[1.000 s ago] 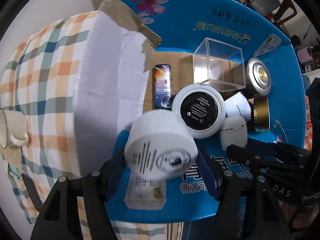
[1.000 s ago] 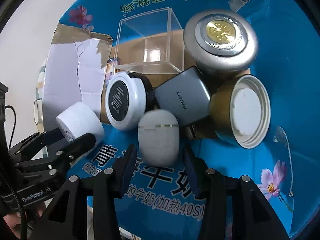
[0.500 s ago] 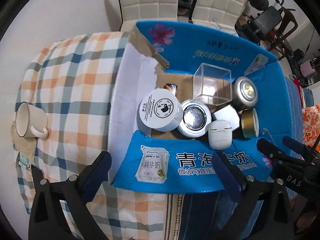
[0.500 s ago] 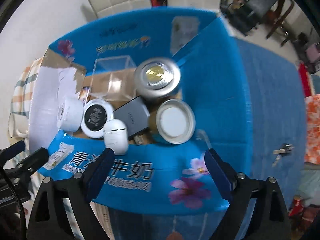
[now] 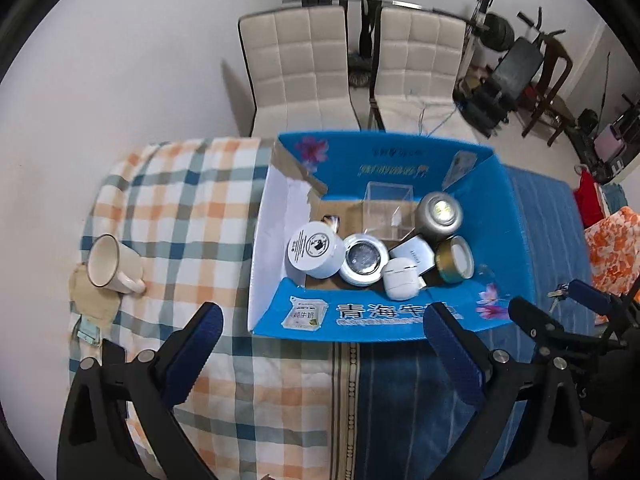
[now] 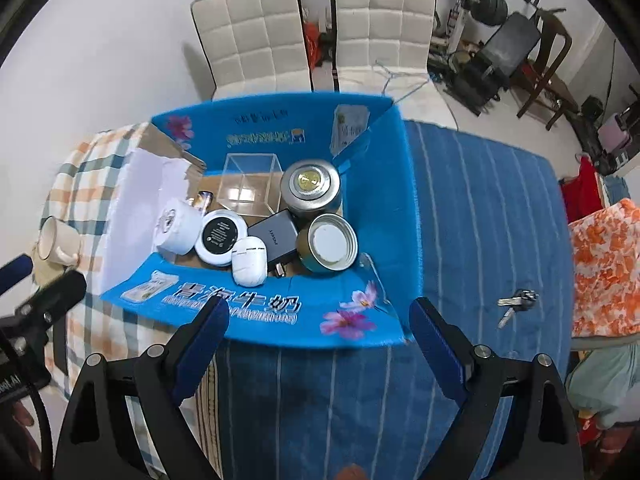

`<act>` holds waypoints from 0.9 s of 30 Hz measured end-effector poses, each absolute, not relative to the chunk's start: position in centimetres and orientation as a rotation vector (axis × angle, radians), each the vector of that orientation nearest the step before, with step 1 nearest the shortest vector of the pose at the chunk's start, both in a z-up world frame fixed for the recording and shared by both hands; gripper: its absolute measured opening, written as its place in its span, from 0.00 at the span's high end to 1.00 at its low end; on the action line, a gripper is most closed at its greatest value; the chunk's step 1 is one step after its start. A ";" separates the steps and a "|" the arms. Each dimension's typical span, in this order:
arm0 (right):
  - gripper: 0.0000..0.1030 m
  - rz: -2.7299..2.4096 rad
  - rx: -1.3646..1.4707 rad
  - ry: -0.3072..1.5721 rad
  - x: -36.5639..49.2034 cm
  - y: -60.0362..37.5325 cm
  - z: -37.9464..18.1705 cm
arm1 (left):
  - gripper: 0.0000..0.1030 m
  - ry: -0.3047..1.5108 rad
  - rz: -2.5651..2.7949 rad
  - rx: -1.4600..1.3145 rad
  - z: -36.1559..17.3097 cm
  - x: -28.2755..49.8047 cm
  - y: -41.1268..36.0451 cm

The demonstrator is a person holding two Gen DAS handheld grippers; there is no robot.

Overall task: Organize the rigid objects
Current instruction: 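Open both tools to release the jar and case, then lift out, then move the right tool to the car key and grasp it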

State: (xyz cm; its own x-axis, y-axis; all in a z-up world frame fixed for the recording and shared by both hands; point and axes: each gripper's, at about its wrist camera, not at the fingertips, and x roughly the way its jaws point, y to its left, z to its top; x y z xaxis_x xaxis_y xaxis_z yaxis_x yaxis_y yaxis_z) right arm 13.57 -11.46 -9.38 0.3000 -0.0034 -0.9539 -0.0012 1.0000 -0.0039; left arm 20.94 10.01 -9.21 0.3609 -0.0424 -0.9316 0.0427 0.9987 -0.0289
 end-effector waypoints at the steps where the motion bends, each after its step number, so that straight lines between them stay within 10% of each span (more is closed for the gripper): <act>1: 0.09 0.003 -0.002 1.256 13.0 -11.6 -8.5 | 0.00 1.194 -0.056 0.000 -8.8 20.7 9.9; 16: 0.09 0.079 0.016 1.128 6.7 -13.5 2.1 | 0.00 1.107 -0.042 -0.040 -2.8 16.2 8.8; 27: 0.09 0.030 0.206 1.209 7.8 -20.1 -1.4 | 0.00 1.165 -0.046 -0.049 -5.4 18.0 5.2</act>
State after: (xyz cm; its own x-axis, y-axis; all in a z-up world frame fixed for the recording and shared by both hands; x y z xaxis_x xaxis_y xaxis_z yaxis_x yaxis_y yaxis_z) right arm 7.84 -20.08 -1.40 0.3559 0.1327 -0.9250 0.0871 0.9808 0.1742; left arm 18.01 5.22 -5.45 0.3939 -0.0614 -0.9171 0.0106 0.9980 -0.0623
